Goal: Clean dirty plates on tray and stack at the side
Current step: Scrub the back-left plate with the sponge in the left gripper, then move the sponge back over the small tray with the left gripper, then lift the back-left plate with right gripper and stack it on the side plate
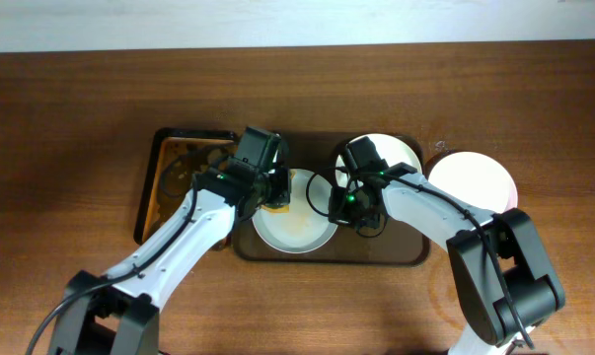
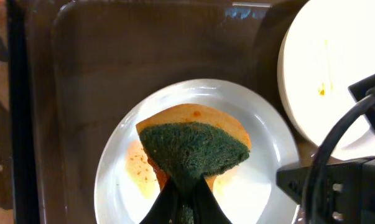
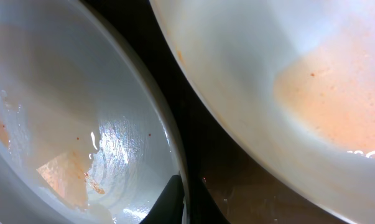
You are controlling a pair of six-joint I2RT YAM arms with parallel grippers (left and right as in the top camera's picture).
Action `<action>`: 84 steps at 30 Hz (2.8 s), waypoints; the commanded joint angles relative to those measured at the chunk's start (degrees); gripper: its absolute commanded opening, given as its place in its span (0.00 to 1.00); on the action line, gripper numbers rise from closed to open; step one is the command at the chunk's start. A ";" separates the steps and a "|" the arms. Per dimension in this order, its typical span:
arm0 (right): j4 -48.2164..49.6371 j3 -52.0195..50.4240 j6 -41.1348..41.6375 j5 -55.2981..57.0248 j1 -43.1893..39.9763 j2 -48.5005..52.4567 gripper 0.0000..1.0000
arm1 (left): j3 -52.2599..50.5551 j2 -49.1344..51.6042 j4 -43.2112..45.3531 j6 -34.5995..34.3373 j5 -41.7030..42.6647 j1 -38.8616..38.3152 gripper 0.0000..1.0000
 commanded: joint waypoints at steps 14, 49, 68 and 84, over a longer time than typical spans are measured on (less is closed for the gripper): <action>-0.50 -0.55 -0.57 2.21 0.35 -0.70 0.06 | 0.07 12.00 -1.14 -5.75 -9.53 1.18 0.00; -2.36 2.99 -25.33 44.50 7.56 -18.27 0.04 | -0.07 -6.36 -10.43 9.64 2.91 29.64 0.00; -1.51 4.74 -16.68 57.75 17.92 -18.93 0.04 | -0.17 -5.11 -10.21 17.31 2.91 29.64 0.00; -13.94 4.55 -5.88 25.24 -41.44 -21.44 0.04 | -0.17 -5.11 -10.25 17.31 2.91 29.64 0.00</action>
